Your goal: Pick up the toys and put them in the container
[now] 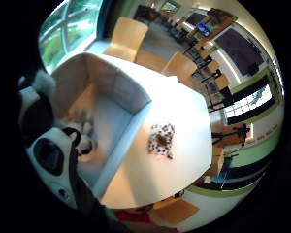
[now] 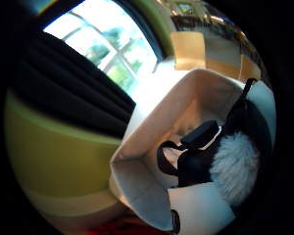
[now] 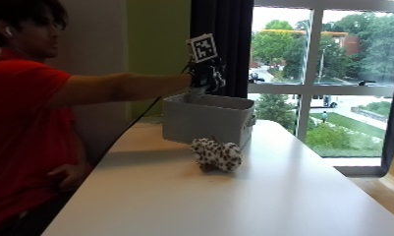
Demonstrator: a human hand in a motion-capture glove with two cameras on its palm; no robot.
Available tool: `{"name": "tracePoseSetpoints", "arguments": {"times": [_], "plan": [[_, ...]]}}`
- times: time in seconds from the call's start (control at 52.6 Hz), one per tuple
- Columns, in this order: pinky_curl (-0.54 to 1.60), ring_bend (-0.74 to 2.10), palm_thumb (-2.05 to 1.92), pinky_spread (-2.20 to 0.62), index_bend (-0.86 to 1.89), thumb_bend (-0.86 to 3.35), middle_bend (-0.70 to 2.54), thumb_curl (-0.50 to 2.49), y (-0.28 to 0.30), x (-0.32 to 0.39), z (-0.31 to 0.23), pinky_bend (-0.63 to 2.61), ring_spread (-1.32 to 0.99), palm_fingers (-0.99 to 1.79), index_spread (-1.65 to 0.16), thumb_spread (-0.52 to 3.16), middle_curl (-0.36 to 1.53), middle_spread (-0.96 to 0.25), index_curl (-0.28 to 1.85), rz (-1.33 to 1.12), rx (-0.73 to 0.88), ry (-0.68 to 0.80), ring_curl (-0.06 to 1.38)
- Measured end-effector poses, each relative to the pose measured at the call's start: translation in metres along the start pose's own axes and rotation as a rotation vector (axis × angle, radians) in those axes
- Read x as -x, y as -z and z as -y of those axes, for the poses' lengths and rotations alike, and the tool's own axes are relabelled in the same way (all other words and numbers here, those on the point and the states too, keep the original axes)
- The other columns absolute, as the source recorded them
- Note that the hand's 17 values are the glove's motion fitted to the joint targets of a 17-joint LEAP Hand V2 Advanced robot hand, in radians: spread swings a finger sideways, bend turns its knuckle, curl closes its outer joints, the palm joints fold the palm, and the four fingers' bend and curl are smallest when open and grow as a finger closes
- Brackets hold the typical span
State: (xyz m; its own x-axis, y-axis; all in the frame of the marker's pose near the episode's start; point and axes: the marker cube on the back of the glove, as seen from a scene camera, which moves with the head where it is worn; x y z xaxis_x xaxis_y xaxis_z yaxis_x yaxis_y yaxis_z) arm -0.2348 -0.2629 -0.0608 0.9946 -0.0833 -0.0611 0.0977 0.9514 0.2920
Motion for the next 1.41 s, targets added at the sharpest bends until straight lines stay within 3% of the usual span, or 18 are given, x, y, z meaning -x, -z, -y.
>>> {"name": "tracePoseSetpoints", "arguments": {"times": [0.209,0.285,0.399,0.437,0.475,0.57,0.646,0.684,0.703,0.931,1.14,1.407], "plan": [[0.43,1.3,0.48,-0.41,0.87,0.03,1.15,1.35,-0.009,0.008,-0.002,0.92,-0.35,1.19,-0.23,0.78,0.73,-0.22,0.91,0.039,0.022,-0.042,0.53],[0.43,1.29,0.47,-0.41,0.86,0.02,1.14,1.36,-0.014,-0.006,-0.003,0.92,-0.35,1.18,-0.23,0.78,0.72,-0.22,0.91,-0.042,0.056,-0.214,0.53],[0.42,1.22,0.43,-0.44,0.75,-0.02,1.04,1.34,-0.015,0.003,-0.015,0.93,-0.37,1.05,-0.25,0.8,0.69,-0.24,0.88,0.088,0.132,0.016,0.5],[0.45,1.23,0.35,-0.43,0.53,-0.06,0.89,1.29,-0.018,0.0,-0.019,1.04,-0.36,0.78,-0.27,0.85,0.65,-0.27,0.85,0.091,0.176,0.034,0.5],[0.46,1.24,0.31,-0.43,0.46,-0.05,0.86,1.25,-0.021,-0.002,-0.022,1.08,-0.36,0.76,-0.28,0.89,0.64,-0.29,0.85,0.095,0.228,0.049,0.5],[0.5,1.04,-0.04,-0.26,0.28,-0.12,0.57,1.05,-0.029,-0.003,-0.026,1.18,-0.3,0.09,-0.33,1.03,0.55,-0.24,0.76,0.106,0.318,0.039,0.46],[0.48,0.83,-0.12,-0.14,0.23,-0.12,0.48,0.92,-0.031,-0.003,-0.027,1.17,-0.24,-0.12,-0.37,1.07,0.5,-0.2,0.69,0.095,0.314,0.024,0.38],[0.46,0.78,-0.12,-0.11,0.2,-0.1,0.45,0.86,-0.032,-0.005,-0.027,1.17,-0.22,-0.06,-0.39,1.09,0.48,-0.19,0.65,0.088,0.295,0.024,0.35],[0.45,0.65,-0.15,-0.08,0.2,-0.12,0.4,0.83,-0.032,-0.006,-0.028,1.18,-0.18,-0.21,-0.39,1.09,0.46,-0.17,0.63,0.083,0.282,0.021,0.3],[0.39,0.39,-0.14,0.06,0.2,-0.11,0.22,0.56,-0.023,-0.066,-0.046,1.08,-0.06,-0.11,-0.41,1.09,0.4,-0.12,0.56,0.101,0.177,-0.005,0.21],[0.34,0.35,-0.11,0.11,0.21,-0.09,0.18,0.41,-0.019,-0.144,-0.073,0.95,-0.06,-0.02,-0.42,1.09,0.38,-0.12,0.53,-0.056,0.238,-0.039,0.21],[0.31,0.32,-0.09,0.12,0.22,-0.07,0.18,0.32,-0.032,-0.218,-0.105,0.87,-0.06,-0.01,-0.43,1.1,0.37,-0.12,0.51,-0.062,0.245,-0.139,0.22]]}}
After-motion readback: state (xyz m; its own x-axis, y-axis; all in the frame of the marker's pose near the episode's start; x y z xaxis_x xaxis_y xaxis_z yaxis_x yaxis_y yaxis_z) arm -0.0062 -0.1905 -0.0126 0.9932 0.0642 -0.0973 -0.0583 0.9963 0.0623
